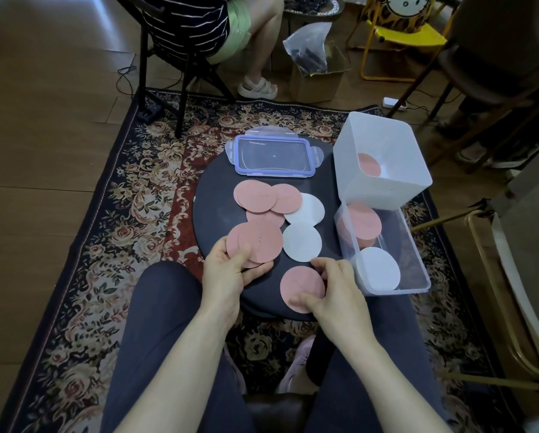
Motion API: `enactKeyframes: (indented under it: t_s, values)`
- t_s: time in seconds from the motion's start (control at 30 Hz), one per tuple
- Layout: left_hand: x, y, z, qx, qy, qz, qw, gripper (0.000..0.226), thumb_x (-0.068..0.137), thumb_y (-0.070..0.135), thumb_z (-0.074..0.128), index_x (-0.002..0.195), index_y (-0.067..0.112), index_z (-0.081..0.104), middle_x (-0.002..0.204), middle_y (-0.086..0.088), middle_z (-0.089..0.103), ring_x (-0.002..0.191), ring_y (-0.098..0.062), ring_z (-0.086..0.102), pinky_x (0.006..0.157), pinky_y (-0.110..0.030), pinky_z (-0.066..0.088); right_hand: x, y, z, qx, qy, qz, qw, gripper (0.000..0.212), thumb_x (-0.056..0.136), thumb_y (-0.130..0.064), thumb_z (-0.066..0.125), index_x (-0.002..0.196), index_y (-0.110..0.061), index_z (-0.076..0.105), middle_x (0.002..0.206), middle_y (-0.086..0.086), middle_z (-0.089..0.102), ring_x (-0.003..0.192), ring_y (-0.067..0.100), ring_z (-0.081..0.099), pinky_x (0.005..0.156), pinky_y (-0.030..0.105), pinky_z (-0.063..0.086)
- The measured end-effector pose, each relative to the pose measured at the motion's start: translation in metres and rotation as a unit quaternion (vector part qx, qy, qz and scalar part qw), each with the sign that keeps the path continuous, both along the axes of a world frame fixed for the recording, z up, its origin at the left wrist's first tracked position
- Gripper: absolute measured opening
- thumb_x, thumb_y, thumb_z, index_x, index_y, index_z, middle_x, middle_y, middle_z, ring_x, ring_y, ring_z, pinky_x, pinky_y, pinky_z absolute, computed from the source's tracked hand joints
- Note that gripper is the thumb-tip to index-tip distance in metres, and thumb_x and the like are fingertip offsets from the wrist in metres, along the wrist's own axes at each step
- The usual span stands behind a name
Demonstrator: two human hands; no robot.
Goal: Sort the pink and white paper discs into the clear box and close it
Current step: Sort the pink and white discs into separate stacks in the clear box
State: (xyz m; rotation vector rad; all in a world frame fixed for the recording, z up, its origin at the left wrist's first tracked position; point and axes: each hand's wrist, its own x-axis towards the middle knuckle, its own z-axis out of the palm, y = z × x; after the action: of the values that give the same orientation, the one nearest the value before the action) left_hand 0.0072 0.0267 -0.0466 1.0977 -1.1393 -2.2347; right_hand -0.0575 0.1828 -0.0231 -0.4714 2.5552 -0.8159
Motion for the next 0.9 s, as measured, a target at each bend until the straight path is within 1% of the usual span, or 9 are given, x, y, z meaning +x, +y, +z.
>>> enactKeyframes:
  t_s: [0.13, 0.23, 0.3, 0.37, 0.5, 0.63, 0.73, 0.8, 0.9]
  values:
    - [0.0, 0.0, 0.0, -0.005, -0.005, -0.011, 1.0, 0.017, 0.096, 0.001, 0.053, 0.112, 0.004, 0.059, 0.11, -0.016, 0.069, 0.084, -0.024, 0.073, 0.08, -0.042, 0.059, 0.0, 0.001, -0.004, 0.013, 0.027, 0.024, 0.999, 0.029, 0.08, -0.031, 0.072, 0.097, -0.02, 0.051, 0.099, -0.006, 0.045, 0.086, 0.018, 0.052, 0.075, 0.038, 0.045]
    - [0.001, -0.001, 0.0, -0.008, -0.008, -0.023, 1.0, 0.018, 0.096, 0.001, 0.053, 0.112, 0.004, 0.059, 0.109, -0.015, 0.069, 0.084, -0.024, 0.072, 0.084, -0.046, 0.058, -0.003, 0.003, -0.009, -0.06, 0.027, 0.006, 0.998, 0.006, 0.09, -0.019, 0.06, 0.088, -0.017, 0.055, 0.089, -0.005, 0.055, 0.08, 0.015, 0.052, 0.069, 0.03, 0.041]
    - [0.001, 0.0, 0.001, -0.008, -0.005, -0.031, 0.999, 0.017, 0.096, 0.0, 0.052, 0.111, 0.005, 0.06, 0.107, -0.014, 0.07, 0.086, -0.024, 0.072, 0.084, -0.047, 0.057, -0.007, 0.001, -0.009, -0.146, -0.031, -0.048, 0.988, 0.008, 0.092, -0.013, 0.056, 0.085, -0.015, 0.059, 0.076, -0.004, 0.06, 0.066, 0.011, 0.053, 0.064, 0.028, 0.041]
    - [0.0, 0.0, 0.001, -0.01, -0.005, -0.038, 0.999, 0.017, 0.097, 0.0, 0.05, 0.109, 0.006, 0.061, 0.104, -0.013, 0.071, 0.088, -0.026, 0.07, 0.081, -0.045, 0.059, -0.009, -0.003, -0.007, -0.214, -0.097, -0.088, 0.968, 0.011, 0.094, -0.008, 0.053, 0.086, -0.01, 0.06, 0.061, 0.0, 0.058, 0.05, 0.01, 0.048, 0.056, 0.024, 0.041]
    - [0.001, 0.0, 0.003, -0.014, 0.0, -0.049, 0.999, 0.018, 0.097, 0.0, 0.049, 0.107, 0.008, 0.062, 0.103, -0.012, 0.071, 0.09, -0.025, 0.07, 0.073, -0.039, 0.061, -0.012, -0.017, -0.004, -0.285, -0.158, -0.136, 0.935, 0.006, 0.093, -0.011, 0.058, 0.089, -0.009, 0.061, 0.052, 0.002, 0.06, 0.052, 0.024, 0.052, 0.045, 0.025, 0.043]
    - [0.002, 0.0, 0.004, -0.01, 0.013, -0.051, 0.999, 0.016, 0.095, 0.003, 0.055, 0.109, 0.005, 0.062, 0.102, -0.012, 0.072, 0.088, -0.023, 0.072, 0.069, -0.034, 0.06, -0.016, -0.03, -0.004, -0.305, -0.178, -0.155, 0.923, 0.006, 0.091, -0.013, 0.062, 0.09, -0.007, 0.061, 0.053, 0.003, 0.06, 0.048, 0.02, 0.052, 0.039, 0.023, 0.04]
    - [0.001, 0.001, 0.006, -0.017, 0.013, -0.042, 0.999, 0.021, 0.09, 0.0, 0.062, 0.11, 0.003, 0.061, 0.102, -0.014, 0.072, 0.084, -0.024, 0.073, 0.065, -0.03, 0.059, -0.016, -0.036, -0.005, -0.286, -0.173, -0.142, 0.932, 0.01, 0.088, -0.019, 0.066, 0.089, -0.009, 0.063, 0.055, 0.003, 0.06, 0.044, 0.016, 0.049, 0.04, 0.021, 0.038]
    - [-0.001, 0.0, 0.008, -0.021, 0.008, -0.002, 1.0, 0.02, 0.089, -0.004, 0.061, 0.106, 0.005, 0.061, 0.1, -0.012, 0.071, 0.08, -0.021, 0.073, 0.062, -0.028, 0.059, -0.019, -0.041, -0.005, -0.269, -0.141, -0.131, 0.944, 0.009, 0.086, -0.023, 0.069, 0.085, -0.015, 0.064, 0.059, -0.002, 0.064, 0.045, 0.011, 0.05, 0.047, 0.02, 0.04]
    - [-0.004, -0.012, 0.009, -0.034, -0.007, 0.089, 0.995, 0.02, 0.089, -0.006, 0.059, 0.102, 0.009, 0.06, 0.098, -0.009, 0.067, 0.076, -0.016, 0.069, 0.059, -0.026, 0.059, -0.032, -0.053, -0.002, -0.25, -0.057, -0.105, 0.961, 0.005, 0.084, -0.024, 0.068, 0.081, -0.027, 0.064, 0.074, -0.011, 0.065, 0.065, 0.006, 0.056, 0.064, 0.03, 0.046]
